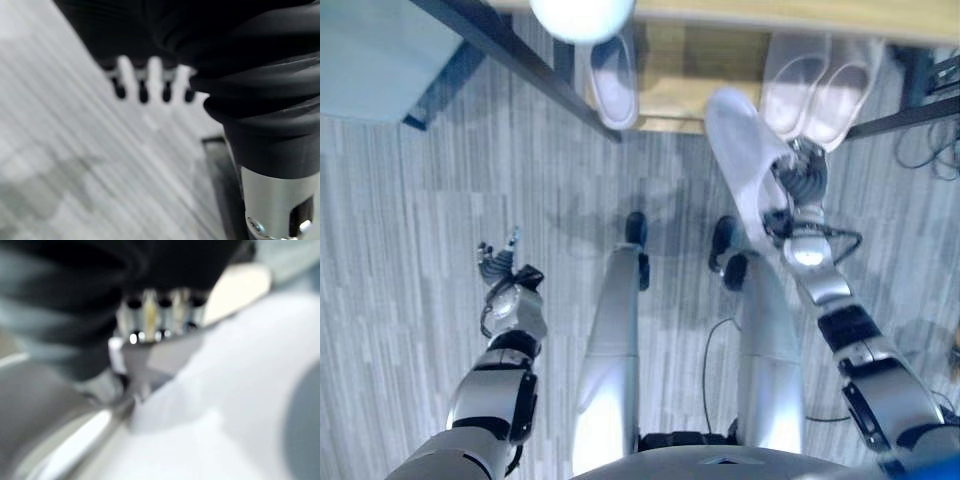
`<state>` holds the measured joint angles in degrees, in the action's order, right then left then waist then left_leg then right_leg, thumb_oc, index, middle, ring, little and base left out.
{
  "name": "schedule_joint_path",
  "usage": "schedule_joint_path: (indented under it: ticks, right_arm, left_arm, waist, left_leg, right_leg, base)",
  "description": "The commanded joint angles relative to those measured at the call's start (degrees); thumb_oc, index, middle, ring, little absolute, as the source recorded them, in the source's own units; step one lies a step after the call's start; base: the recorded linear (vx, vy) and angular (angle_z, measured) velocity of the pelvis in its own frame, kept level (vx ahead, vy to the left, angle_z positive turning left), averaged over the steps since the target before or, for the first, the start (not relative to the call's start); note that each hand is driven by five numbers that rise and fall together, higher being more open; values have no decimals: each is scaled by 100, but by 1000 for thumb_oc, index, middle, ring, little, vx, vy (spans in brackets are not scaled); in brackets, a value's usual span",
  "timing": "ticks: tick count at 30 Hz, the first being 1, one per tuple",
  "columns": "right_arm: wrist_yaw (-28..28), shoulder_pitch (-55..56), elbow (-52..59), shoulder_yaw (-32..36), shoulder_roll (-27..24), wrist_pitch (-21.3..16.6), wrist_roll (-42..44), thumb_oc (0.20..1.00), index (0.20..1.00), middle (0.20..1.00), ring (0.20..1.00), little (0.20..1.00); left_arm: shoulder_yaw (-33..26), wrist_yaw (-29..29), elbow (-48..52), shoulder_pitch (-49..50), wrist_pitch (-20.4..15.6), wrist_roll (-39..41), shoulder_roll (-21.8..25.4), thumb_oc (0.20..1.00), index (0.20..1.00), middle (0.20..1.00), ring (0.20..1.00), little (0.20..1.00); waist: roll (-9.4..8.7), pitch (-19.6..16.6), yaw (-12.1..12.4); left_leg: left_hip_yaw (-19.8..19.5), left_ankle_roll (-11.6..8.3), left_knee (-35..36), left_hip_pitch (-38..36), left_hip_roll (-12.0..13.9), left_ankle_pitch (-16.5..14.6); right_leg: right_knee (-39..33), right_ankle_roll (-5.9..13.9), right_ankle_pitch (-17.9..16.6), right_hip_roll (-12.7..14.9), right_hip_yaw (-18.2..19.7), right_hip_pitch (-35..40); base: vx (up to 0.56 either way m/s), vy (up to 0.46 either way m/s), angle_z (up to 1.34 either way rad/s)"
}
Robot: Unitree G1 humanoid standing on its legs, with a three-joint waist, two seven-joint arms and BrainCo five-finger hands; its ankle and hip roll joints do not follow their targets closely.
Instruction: Arrange the slippers neatly on the shoe rack.
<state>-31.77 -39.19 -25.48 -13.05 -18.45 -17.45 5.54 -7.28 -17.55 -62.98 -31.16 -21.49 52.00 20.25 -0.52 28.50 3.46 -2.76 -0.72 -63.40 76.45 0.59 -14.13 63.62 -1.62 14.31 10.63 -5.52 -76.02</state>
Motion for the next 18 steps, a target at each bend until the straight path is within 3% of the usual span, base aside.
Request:
schedule_joint_path:
  ticks: [1,4,5,6,7,8,9,13,18]
  right_arm:
    - [-358,151,607,109,-55,-240,271,200,200,200,200,200]
    - [-430,-204,680,142,-240,-180,293,200,200,200,200,200]
    - [-464,-673,799,231,-550,-170,485,200,200,200,200,200]
    - [-479,-798,879,348,-635,-292,730,200,200,200,200,200]
    - [-537,-1392,1001,347,-1009,-334,770,200,200,200,200,200]
    - [-560,-1636,1129,326,-1145,-348,770,200,200,200,200,200]
    - [-553,-1980,1160,110,-1390,-189,872,200,200,200,200,200]
    - [-497,-2628,473,-384,-1604,103,1122,200,200,200,200,200]
    - [-98,-3095,-167,-1045,-1258,325,1604,200,200,200,200,200]
  left_arm:
    - [-188,-104,-80,412,-168,474,55,1000,1000,1000,1000,1000]
    - [-257,-61,-32,447,-125,578,64,1000,1000,1000,1000,1000]
    - [-435,-71,-155,665,-58,738,259,1000,1000,1000,1000,1000]
    - [-444,-76,-177,763,-71,730,313,1000,1000,1000,1000,1000]
    - [-347,-168,-555,938,121,232,646,1000,1000,1000,1000,1000]
    - [-68,-279,-721,1007,198,-316,727,1000,1000,1000,1000,1000]
    - [58,-217,-677,1397,250,-260,594,1000,1000,1000,1000,1000]
    - [473,-217,-491,2267,258,-261,486,1000,1000,1000,1000,1000]
    - [634,-70,-391,2592,356,-101,516,1000,1000,1000,1000,1000]
  waist:
    - [260,-327,-22]
    - [271,-311,15]
    - [311,-198,68]
    - [316,-181,92]
    - [291,26,118]
    - [248,124,119]
    - [197,129,172]
    - [203,129,340]
    - [241,129,425]
  left_leg:
    - [-341,68,-148,78,68,-546]
    - [-315,97,-843,532,80,-815]
    - [-371,154,-2042,1100,70,-1228]
    - [-387,157,-2447,1337,78,-1357]
    - [-355,171,-3102,1351,95,-1664]
    - [-335,175,-3380,1351,123,-1785]
    - [-302,179,-3705,1351,148,-1962]
    - [-427,125,-4584,1351,139,-2362]
    - [-517,94,-4929,1351,150,-2531]
  right_leg:
    - [335,458,821,146,660,278]
    - [1026,413,1062,153,776,-225]
    - [2197,367,1415,105,899,-827]
    - [2558,345,1540,116,938,-1064]
    - [3220,308,1748,86,1083,-1183]
    - [3499,275,1813,71,1160,-1231]
    - [3910,218,1923,15,1314,-1308]
    - [4862,120,2196,-5,1583,-1393]
    - [5260,32,2321,2,1680,-1393]
  base:
    - [90,-34,8]
    - [141,-22,3]
    - [227,-41,-6]
    - [326,-66,-4]
    - [214,-72,-15]
    - [212,-46,-33]
    - [124,-34,-43]
    - [91,-44,-11]
    - [19,-17,7]
